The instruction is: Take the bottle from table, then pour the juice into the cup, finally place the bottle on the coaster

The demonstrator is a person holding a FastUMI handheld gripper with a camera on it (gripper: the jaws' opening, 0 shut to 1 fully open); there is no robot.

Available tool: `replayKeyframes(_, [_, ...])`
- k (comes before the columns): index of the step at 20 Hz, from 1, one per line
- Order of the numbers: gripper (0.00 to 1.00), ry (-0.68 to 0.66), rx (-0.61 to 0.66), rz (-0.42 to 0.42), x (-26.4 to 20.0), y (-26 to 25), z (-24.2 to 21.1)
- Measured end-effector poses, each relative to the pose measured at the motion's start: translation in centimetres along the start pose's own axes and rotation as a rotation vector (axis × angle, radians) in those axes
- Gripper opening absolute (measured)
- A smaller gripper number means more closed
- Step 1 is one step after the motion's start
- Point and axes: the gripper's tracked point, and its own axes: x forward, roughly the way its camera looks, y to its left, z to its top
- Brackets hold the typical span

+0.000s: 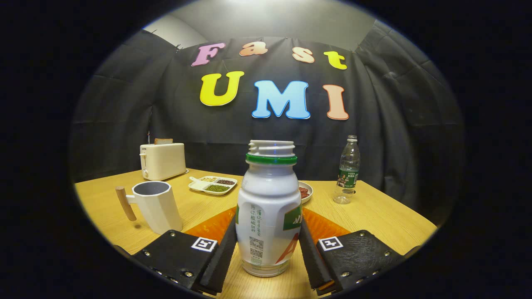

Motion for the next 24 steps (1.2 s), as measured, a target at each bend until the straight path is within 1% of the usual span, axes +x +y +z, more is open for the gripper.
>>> replayKeyframes(1, [0.73, -0.001, -0.019, 0.011, -0.1, 0.1, 0.2])
replayKeyframes(8, [0.73, -0.010, -0.110, 0.008, -0.6, 0.0, 1.4])
replayKeyframes(20, [0.73, 0.043, -0.357, 0.036, -0.3, 3.1, 3.3])
replayKeyframes(24, [0.73, 0.035, -0.421, 0.036, 0.2, 3.8, 3.6])
